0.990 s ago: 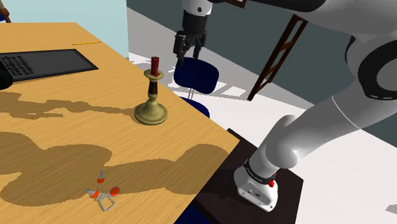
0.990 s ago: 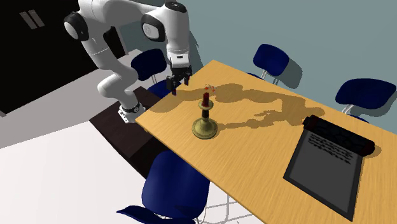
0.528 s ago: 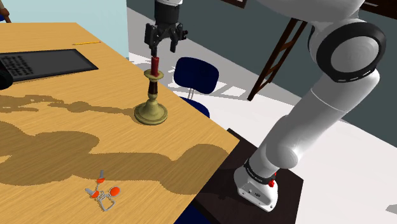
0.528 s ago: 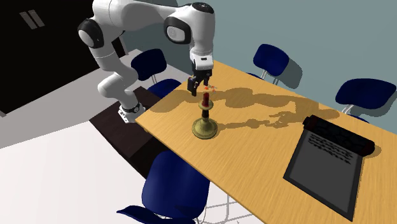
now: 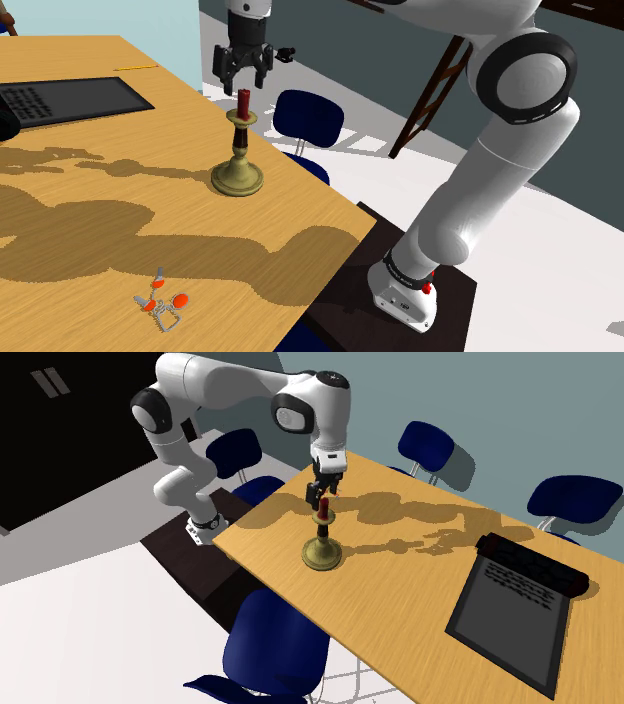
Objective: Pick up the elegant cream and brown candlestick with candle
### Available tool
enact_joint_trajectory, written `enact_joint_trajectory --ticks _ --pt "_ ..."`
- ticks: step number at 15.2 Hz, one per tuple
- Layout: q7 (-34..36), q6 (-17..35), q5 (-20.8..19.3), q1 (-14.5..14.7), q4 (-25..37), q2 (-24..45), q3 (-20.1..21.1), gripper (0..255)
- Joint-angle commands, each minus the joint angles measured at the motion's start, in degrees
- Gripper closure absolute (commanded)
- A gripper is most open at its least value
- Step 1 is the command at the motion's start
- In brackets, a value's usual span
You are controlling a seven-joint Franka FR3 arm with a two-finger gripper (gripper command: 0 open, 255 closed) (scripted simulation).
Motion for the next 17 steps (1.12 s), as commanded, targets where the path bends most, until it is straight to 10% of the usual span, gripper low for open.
enact_joint_trajectory --ticks 1,3,4,17 --pt "0.00 2.32 0.07 -0.03 -2.61 -0.32 -0.02 0" --pt "0.00 2.33 0.07 -0.03 -2.62 -0.33 -0.02 0" --pt "-0.04 2.37 0.08 -0.05 -2.71 -0.38 -0.04 255" --pt "0.03 -0.88 -0.03 0.02 1.03 0.13 0.02 255"
